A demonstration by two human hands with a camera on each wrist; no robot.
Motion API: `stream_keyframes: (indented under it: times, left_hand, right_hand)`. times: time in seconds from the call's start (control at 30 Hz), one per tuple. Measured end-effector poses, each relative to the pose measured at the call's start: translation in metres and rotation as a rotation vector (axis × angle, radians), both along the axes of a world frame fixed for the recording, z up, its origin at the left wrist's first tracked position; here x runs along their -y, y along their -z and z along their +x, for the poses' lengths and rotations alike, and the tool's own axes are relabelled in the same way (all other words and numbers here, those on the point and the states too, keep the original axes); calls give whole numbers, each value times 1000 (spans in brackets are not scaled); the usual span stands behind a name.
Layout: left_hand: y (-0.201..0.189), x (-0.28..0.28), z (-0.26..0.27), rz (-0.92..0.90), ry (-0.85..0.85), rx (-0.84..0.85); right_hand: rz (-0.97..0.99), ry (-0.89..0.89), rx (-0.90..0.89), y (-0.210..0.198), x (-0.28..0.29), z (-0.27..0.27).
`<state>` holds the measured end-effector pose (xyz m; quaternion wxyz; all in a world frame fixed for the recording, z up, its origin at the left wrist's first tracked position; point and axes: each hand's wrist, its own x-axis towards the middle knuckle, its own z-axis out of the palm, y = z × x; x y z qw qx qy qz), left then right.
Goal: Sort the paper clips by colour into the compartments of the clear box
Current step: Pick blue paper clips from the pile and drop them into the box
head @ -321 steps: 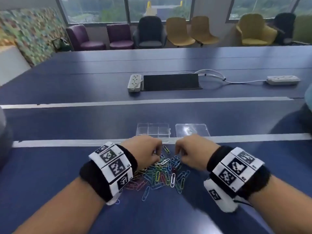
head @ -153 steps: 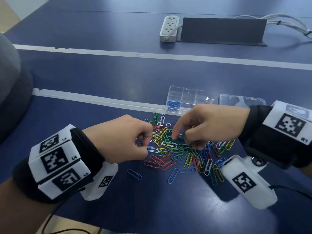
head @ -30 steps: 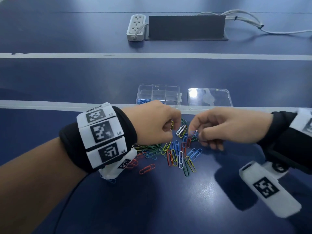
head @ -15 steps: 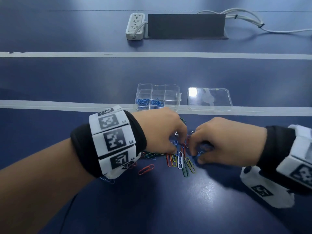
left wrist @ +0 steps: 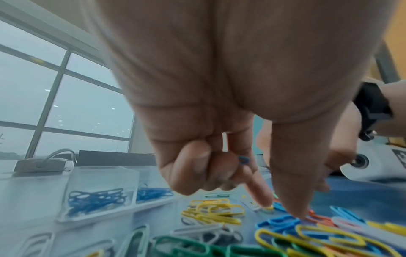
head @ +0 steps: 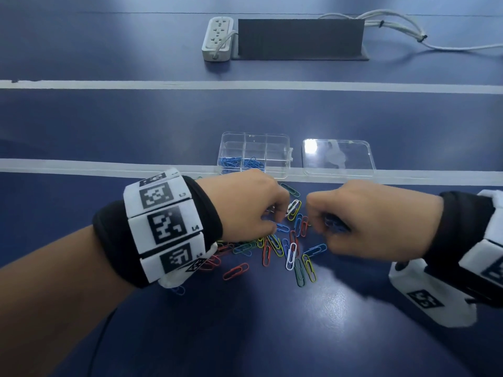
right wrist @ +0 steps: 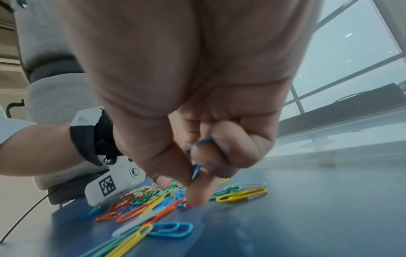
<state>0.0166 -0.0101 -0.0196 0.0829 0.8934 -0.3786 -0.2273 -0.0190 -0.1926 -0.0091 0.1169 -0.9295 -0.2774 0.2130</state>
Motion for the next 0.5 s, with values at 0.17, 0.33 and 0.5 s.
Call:
stream_keyframes:
  times: [0.17,0.33,0.5]
  left_hand:
    - [4,5,0,52,23,17]
    - [3,4,1,100,24,13]
    - [4,0,-3,110,27,44]
  right_hand:
    - [-15,-78,-40,8,1,-4]
    - [-165,-137,-78,15,-7,-6]
    - [-207,-146,-64,10,-7,-7]
